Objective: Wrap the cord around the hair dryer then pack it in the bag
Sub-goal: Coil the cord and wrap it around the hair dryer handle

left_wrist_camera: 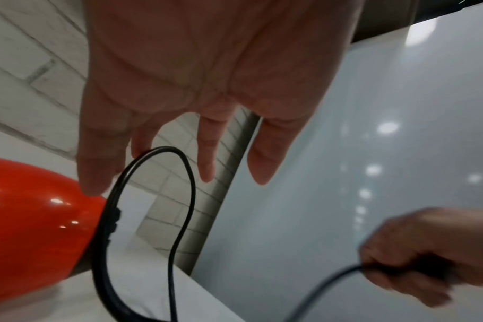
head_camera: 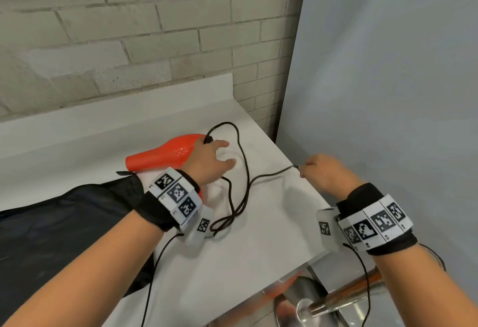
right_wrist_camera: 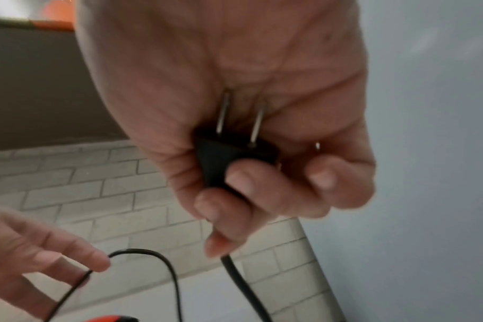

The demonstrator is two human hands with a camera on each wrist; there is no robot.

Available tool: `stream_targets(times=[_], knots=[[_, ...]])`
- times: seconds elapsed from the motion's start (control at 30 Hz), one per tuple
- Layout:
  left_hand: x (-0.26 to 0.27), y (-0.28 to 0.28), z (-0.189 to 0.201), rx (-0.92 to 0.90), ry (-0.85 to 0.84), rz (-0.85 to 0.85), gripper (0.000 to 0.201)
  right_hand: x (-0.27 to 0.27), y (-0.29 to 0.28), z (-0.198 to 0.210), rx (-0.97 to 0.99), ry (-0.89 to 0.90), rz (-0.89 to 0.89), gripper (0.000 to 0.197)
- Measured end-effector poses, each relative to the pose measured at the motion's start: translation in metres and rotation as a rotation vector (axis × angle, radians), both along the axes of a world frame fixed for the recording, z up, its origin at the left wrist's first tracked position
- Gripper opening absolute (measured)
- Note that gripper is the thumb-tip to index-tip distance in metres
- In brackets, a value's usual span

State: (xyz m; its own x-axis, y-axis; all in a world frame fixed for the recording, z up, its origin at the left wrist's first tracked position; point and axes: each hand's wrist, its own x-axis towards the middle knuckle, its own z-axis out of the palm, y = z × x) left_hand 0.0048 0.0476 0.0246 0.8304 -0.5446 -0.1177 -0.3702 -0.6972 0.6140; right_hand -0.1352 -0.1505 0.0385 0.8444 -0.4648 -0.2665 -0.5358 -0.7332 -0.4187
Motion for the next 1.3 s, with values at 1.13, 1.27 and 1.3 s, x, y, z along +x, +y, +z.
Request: stream_targets(times=[1.13, 1.27, 1.3], knots=[[0.015, 0.027, 0.06, -0.532, 0.143, -0.091, 0.023, 0.12, 0.018, -0.037, 0.273, -0.29, 0.013, 0.021], [0.023, 0.015, 0.102, -0.885, -0.034, 0.041, 0.023, 0.091, -0.008, -0.033, 0.418, -0.325, -0.212, 0.052], [0.022, 0.011, 0.111, -0.944, -0.074, 0.047, 0.023, 0.083, -0.013, -0.036, 0.455, -0.325, -0.251, 0.059]])
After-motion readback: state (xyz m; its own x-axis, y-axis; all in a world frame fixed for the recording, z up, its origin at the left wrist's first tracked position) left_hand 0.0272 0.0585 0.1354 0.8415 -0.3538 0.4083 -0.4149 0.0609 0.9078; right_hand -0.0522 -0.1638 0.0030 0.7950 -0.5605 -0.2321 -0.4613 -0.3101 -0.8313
